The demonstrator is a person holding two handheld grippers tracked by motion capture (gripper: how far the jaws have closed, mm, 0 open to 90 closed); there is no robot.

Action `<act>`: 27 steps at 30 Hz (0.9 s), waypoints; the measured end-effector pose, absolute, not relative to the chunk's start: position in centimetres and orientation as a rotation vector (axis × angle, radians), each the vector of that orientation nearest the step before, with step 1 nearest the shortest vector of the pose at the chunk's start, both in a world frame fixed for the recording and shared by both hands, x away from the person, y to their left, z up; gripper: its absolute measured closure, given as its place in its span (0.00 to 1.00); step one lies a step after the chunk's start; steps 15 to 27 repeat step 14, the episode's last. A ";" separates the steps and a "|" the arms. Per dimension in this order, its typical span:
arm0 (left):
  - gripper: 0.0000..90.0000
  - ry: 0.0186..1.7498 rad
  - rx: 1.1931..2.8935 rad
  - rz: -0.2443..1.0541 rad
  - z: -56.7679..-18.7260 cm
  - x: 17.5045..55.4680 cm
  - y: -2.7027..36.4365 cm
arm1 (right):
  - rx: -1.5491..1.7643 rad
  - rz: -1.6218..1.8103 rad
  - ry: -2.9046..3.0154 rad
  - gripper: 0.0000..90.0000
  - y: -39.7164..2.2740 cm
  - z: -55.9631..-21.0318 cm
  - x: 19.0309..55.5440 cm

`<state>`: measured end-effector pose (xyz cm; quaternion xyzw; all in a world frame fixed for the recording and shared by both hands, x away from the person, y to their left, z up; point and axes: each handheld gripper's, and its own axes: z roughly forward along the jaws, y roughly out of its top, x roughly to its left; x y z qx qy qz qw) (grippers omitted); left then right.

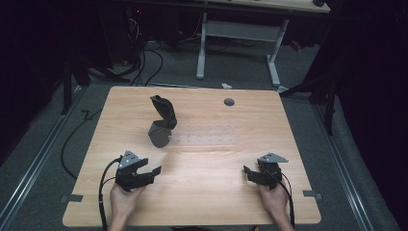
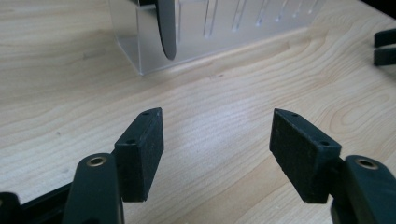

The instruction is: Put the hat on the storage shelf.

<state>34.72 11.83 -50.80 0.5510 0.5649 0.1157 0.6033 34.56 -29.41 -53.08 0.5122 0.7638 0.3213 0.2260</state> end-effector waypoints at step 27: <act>0.38 1.340 1.395 0.447 -54.6 35.1 10.1 | 1.413 0.886 2.106 0.37 -29.4 -53.1 34.6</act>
